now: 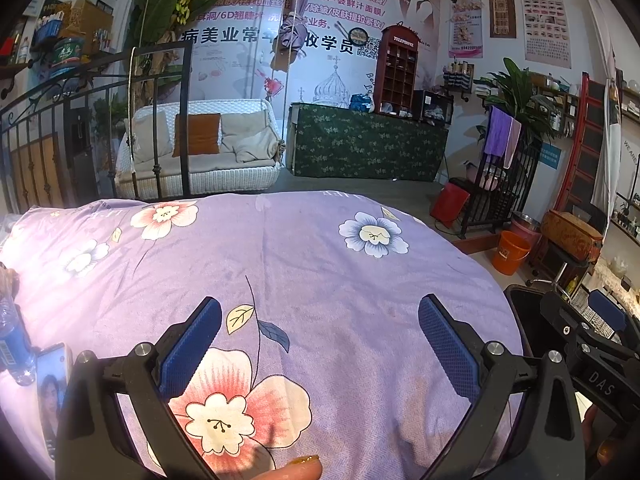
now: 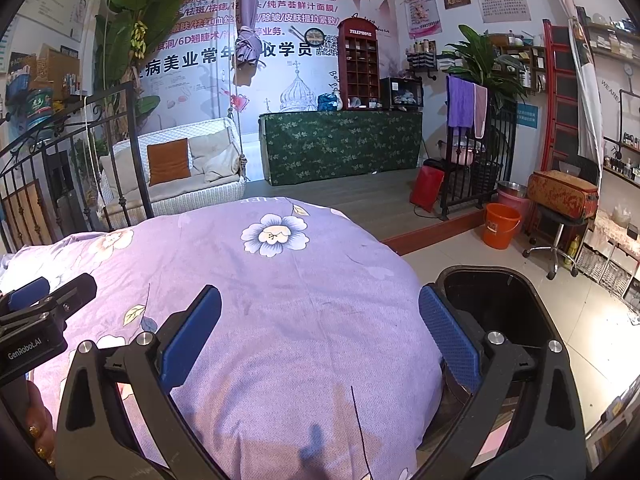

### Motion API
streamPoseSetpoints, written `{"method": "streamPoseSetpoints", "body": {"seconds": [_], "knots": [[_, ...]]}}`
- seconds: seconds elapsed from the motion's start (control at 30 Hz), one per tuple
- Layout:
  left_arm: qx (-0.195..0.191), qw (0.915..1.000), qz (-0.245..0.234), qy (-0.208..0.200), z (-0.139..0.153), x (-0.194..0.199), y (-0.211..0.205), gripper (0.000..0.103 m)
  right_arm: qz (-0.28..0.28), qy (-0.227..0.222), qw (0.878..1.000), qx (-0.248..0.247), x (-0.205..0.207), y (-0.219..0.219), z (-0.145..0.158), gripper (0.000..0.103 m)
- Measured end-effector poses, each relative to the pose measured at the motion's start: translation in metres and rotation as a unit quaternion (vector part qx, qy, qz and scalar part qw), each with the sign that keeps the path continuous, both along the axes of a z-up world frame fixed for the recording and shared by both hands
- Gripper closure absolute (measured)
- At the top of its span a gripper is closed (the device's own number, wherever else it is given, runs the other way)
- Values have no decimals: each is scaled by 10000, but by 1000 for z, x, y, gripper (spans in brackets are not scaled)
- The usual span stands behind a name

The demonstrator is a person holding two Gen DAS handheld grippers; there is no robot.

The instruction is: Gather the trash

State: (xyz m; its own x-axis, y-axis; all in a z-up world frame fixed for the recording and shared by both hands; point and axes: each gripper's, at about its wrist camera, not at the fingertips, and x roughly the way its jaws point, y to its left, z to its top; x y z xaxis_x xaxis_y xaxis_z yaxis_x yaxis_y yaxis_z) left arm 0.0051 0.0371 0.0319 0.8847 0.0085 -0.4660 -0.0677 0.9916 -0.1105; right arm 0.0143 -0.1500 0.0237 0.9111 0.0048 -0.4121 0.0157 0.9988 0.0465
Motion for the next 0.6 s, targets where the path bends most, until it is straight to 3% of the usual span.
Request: {"method": "streamPoseSetpoints", "body": {"seconds": [0.6], "knots": [[5, 10000, -19, 14, -2, 1, 0, 6, -9, 10, 10000, 10, 0, 2, -3, 6]]}}
